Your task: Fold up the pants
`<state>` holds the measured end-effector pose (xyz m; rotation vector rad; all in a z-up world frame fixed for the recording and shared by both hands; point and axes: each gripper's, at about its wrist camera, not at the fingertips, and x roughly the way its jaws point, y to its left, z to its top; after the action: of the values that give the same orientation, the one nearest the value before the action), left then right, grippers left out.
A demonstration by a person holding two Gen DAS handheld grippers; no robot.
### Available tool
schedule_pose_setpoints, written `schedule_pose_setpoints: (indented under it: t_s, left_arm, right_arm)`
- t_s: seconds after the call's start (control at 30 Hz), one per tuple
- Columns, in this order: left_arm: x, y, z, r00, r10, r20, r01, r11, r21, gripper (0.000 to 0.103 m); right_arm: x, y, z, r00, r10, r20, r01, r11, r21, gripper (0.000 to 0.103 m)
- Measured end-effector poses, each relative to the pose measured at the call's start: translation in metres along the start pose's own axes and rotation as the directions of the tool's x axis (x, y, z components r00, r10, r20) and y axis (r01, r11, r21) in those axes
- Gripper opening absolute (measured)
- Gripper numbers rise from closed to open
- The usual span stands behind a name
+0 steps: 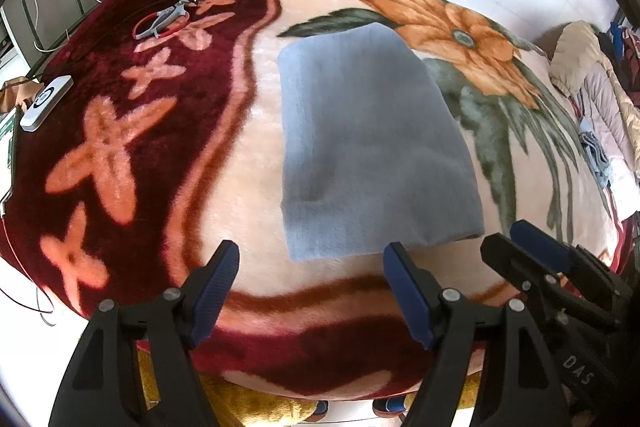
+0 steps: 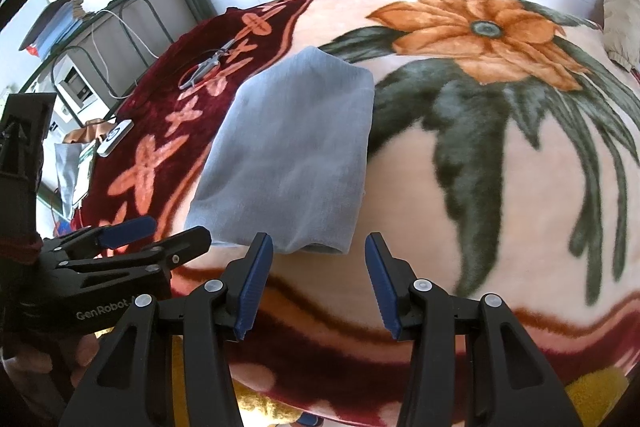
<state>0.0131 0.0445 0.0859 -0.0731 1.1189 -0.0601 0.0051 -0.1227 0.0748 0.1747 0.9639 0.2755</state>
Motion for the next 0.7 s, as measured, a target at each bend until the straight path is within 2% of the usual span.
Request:
schedule_pose_setpoints:
  t_s: [0.7]
  left_arm:
    - [0.0027,-0.0023,-0.0008,1.0,0.017,-0.001,-0.017,1.0,0.012,0.078]
  right_arm:
    - [0.003,-0.0015,0.0013,1.0,0.013,-0.011,-0.013,1.0,0.015,0.049]
